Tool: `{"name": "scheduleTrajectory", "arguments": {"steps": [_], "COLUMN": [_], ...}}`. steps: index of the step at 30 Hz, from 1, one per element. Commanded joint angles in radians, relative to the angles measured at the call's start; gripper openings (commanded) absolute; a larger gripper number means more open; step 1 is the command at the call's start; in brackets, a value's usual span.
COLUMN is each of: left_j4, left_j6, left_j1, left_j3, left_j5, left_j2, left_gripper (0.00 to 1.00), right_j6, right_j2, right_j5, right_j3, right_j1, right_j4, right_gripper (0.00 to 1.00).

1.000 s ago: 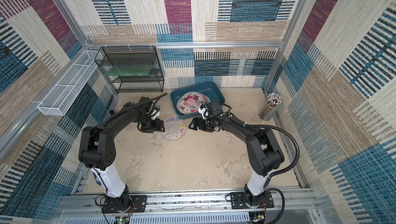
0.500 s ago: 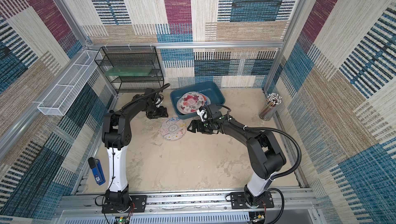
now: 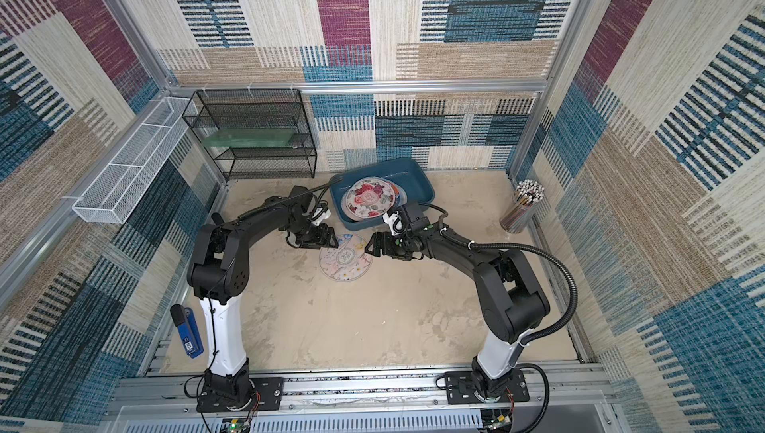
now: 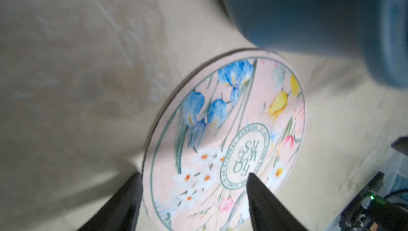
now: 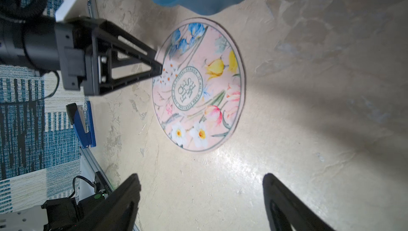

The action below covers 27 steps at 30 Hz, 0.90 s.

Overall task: Put the coasters into the storage box
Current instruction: Move the coaster to the center of the board.

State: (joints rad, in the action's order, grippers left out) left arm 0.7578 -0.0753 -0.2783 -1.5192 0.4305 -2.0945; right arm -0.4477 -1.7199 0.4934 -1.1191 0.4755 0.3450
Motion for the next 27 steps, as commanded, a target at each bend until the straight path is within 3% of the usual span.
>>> {"name": "scheduleTrajectory", "arguments": {"steps": [1,6,12,27], "left_j4": [0.110,0.104,0.026,-0.034], "left_j6": [-0.010,-0.047,-0.118,-0.178], "left_j1": [-0.047,-0.117,-0.101,-0.119], "left_j3": [0.075,0.140,0.193,0.200], "left_j5": [0.016,0.027,-0.075,-0.042], "left_j2": [0.011,0.057,0.146,0.117], "left_gripper": [0.74,0.73,0.73,0.69], "right_j6": [0.005,0.013,0.052,0.095], "right_j2": [-0.007,-0.019,-0.059,-0.169], "right_j5": [-0.015,-0.063,-0.102,-0.058], "right_j3": [0.007,0.014,0.018,-0.016], "right_j1": [0.000,-0.005,-0.028,-0.009], "right_j4": [-0.022,0.011,0.057,0.134], "right_gripper": [0.89,0.89,0.86,0.82]}}
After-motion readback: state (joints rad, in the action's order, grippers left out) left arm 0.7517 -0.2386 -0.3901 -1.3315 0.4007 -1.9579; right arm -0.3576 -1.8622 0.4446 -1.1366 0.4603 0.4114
